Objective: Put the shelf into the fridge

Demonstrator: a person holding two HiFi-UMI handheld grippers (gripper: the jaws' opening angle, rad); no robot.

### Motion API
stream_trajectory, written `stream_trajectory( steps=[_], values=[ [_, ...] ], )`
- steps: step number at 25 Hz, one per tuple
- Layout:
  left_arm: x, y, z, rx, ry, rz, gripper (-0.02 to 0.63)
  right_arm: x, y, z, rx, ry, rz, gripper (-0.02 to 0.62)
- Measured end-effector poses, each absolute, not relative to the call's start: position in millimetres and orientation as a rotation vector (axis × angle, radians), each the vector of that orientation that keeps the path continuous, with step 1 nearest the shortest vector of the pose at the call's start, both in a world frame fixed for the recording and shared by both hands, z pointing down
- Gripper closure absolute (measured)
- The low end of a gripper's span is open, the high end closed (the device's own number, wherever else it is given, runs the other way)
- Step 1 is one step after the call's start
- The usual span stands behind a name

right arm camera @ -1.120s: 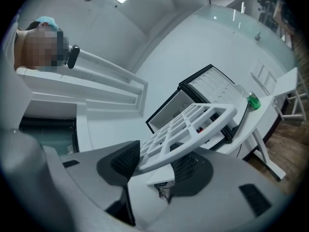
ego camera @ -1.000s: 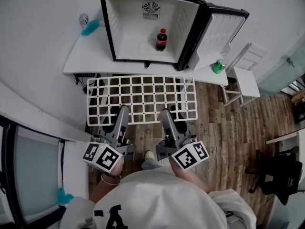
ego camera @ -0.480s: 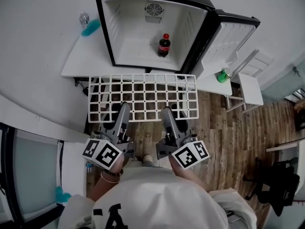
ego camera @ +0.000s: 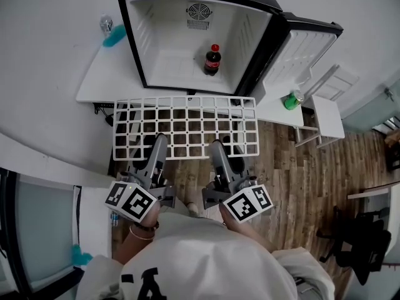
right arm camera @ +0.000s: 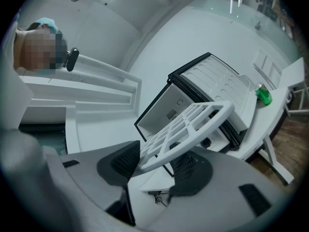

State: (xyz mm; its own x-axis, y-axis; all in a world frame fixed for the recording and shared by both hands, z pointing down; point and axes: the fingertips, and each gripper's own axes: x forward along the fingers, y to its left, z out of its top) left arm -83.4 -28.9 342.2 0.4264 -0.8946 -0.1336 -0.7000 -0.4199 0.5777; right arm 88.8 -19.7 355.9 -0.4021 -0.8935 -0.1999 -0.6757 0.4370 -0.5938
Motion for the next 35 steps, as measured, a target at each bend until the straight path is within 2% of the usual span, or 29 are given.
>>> stream_trajectory(
  steps=[8, 24, 35],
  values=[
    [-91.0, -69.0, 342.7, 2.258, -1.345, -0.6, 0.474, 80.9, -58.2, 357.0, -1.316, 2.204, -0.575, 0.399],
    [-93.1, -223.1, 330.2, 2.332, -1.219, -0.576, 0.474, 76.4, -194.9, 345.7, -1.409, 2.128, -0.506, 0.399],
    [-81.0, -237.2, 328.2, 2.341, -1.198, -0.585, 0.476, 89.0, -208.1, 344.0, -1.437, 2.105, -0.503, 0.399]
  ],
)
